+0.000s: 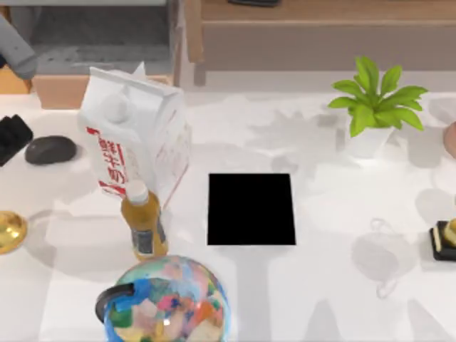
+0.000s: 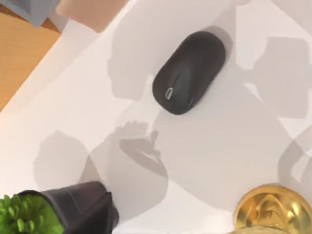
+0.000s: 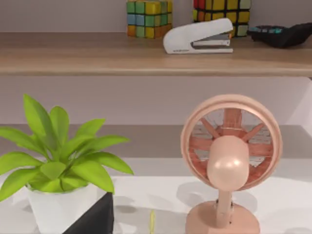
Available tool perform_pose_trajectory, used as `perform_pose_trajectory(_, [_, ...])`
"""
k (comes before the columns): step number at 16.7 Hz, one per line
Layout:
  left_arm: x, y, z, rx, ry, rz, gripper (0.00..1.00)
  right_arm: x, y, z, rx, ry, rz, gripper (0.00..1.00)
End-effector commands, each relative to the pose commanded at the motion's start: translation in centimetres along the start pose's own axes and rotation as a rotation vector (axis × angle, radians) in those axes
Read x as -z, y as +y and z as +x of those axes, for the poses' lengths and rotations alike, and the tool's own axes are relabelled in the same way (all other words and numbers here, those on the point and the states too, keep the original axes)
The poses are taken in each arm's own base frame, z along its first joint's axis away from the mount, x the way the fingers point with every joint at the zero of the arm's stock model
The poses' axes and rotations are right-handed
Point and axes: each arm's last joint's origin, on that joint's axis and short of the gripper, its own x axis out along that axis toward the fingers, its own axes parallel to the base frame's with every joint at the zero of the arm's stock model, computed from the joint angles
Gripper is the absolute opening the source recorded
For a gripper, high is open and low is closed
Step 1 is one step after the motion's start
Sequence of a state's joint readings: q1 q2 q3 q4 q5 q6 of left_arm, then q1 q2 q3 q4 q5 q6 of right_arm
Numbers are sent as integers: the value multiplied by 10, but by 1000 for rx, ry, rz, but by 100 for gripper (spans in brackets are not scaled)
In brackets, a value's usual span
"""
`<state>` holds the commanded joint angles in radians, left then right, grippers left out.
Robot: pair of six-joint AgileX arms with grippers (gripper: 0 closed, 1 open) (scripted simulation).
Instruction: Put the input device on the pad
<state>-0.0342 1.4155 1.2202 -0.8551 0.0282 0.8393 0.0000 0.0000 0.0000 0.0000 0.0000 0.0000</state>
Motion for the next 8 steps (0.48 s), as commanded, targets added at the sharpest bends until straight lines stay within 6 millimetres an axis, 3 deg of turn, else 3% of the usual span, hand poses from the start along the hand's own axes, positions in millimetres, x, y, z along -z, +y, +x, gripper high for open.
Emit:
perform_pose_trajectory(5, [-50, 45, 66, 203, 126, 261, 100, 0, 0, 0, 0, 0, 0, 100])
perform_pose_trajectory(8, [-68, 59, 112, 340, 187, 415, 100, 0, 0, 0, 0, 0, 0, 100])
